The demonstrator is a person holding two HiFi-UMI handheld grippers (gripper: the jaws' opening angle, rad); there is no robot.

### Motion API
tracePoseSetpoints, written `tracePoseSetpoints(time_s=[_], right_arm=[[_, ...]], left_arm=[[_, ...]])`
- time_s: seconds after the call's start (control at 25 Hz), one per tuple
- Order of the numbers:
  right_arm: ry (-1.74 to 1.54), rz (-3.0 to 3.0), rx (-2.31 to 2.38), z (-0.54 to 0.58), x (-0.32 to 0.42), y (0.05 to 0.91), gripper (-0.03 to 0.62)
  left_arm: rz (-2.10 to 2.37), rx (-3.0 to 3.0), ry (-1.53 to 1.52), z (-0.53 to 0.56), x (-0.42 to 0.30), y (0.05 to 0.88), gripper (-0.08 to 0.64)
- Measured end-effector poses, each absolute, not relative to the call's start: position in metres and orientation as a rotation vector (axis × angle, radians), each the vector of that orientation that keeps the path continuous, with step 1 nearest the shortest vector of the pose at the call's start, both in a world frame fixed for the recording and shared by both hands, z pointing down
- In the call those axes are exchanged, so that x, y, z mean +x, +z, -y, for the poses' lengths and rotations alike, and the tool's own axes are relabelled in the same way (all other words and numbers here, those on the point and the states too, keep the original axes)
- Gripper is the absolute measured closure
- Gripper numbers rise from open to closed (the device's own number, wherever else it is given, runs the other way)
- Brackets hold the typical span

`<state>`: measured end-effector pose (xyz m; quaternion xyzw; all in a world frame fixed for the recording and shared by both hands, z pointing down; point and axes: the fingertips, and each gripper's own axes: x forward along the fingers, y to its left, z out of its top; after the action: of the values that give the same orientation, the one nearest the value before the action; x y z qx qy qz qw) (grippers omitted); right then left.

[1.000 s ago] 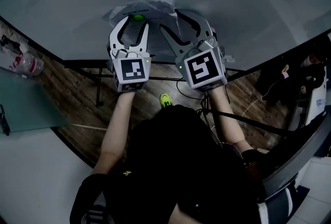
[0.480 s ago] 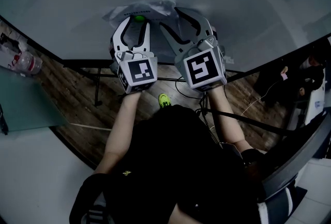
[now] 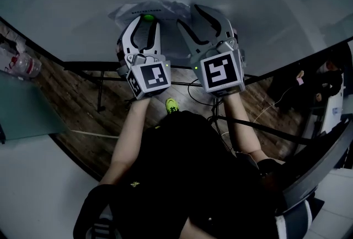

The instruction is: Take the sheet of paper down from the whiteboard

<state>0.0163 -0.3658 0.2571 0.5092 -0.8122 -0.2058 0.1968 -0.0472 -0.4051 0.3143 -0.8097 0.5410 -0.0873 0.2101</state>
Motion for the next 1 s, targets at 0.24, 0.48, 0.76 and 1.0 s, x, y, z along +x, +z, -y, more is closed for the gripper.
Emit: tracePoseSetpoints(time_s=[0.24, 0.48, 0.76, 1.0], right_arm=[[-0.566, 2.275, 1.399, 0.367, 0.015, 0.262, 0.397], [-0.609, 2.262, 1.385, 0.368, 0.012, 0.258, 0.397], [-0.691, 2.209, 1.366, 0.371, 0.007, 0.255, 0.422], [-0.801, 2.115, 1.355, 0.374, 0.005, 0.250, 0.462]], left_arm=[[-1.508, -2.247, -0.235, 0.405, -0.045, 0.315, 0.413], [-1.510, -2.250, -0.223, 0.405, -0.046, 0.315, 0.414], [-1.507, -2.248, -0.222, 0.405, -0.046, 0.315, 0.423], [-1.510, -2.247, -0.221, 0.404, -0.046, 0.315, 0.423]])
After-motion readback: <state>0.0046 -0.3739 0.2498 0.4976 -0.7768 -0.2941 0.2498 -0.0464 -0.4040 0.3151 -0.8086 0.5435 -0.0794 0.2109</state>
